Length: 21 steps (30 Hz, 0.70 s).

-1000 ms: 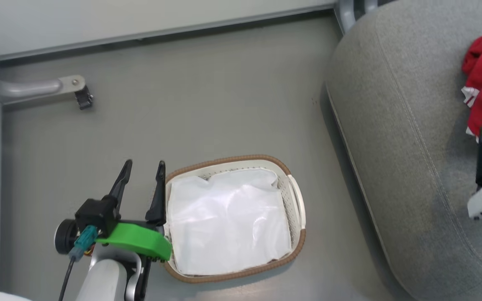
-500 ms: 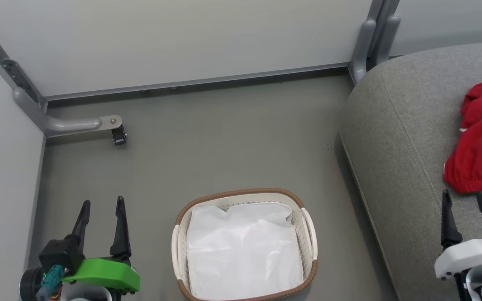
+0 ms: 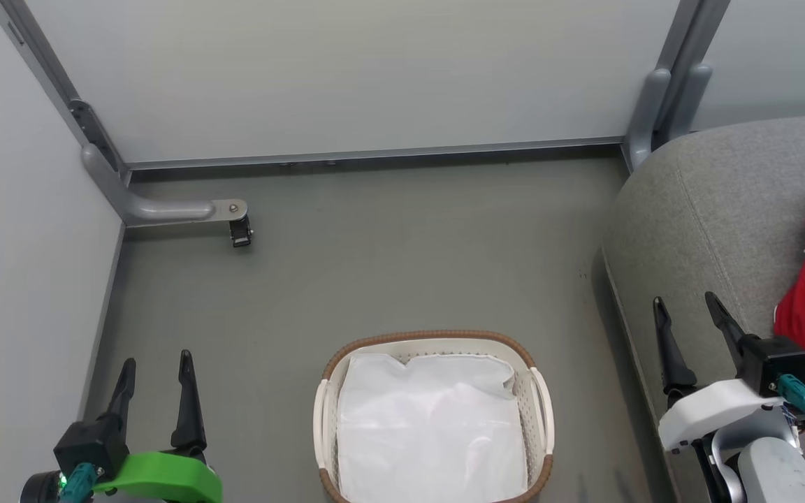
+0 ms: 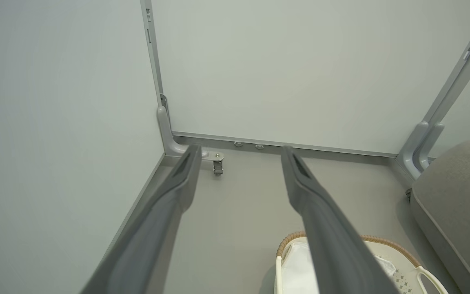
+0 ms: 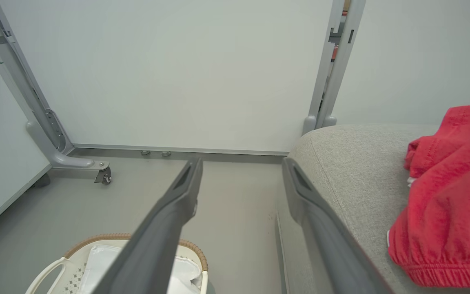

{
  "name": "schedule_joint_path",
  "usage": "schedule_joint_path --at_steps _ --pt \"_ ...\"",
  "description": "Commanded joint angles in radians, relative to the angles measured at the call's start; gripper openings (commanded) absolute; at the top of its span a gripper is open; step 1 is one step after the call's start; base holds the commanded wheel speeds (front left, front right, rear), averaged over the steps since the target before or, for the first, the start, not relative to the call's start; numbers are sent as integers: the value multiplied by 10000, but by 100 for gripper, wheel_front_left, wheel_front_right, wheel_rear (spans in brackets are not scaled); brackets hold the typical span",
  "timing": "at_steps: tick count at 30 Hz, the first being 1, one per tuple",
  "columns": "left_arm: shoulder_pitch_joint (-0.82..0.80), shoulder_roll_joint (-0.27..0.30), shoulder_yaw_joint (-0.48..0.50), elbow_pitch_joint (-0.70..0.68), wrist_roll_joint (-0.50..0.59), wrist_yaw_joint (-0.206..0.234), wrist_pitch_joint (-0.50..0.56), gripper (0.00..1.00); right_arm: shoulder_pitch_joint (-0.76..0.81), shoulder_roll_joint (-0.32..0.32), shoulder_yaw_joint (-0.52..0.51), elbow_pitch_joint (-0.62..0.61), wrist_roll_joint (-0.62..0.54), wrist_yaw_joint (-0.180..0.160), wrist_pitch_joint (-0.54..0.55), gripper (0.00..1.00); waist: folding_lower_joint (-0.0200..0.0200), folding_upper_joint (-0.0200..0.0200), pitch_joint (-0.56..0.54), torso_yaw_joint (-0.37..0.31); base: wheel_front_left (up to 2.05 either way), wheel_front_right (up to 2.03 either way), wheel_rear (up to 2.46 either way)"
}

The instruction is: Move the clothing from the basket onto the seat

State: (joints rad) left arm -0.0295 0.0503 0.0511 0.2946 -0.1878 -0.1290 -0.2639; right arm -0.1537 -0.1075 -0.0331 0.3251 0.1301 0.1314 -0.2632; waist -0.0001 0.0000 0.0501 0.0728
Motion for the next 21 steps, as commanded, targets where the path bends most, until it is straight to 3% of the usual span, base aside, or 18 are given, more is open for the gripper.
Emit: schedule_joint_path --at_steps 1,8,9,14,21 --pt "170 17 -3 -13 12 -19 -8 100 46 -22 7 50 35 -14 -21 100 1 0 -96 114 0 0 0" --pt "382 22 -191 -176 -465 -19 -8 100 156 -76 94 163 125 -14 -21 100 1 0 -191 230 0 0 0" --pt "259 -11 -209 -151 -499 0 0 0 54 -21 97 140 99 0 0 0 1 0 -185 226 0 0 0" --pt "288 -57 -209 208 -643 2 39 0 265 131 81 477 220 0 71 0 1 0 -192 234 0 0 0" --pt "175 -50 -121 137 -1976 0 407 0 240 171 -58 387 1639 -1 484 0 1 0 -209 179 0 0 0"
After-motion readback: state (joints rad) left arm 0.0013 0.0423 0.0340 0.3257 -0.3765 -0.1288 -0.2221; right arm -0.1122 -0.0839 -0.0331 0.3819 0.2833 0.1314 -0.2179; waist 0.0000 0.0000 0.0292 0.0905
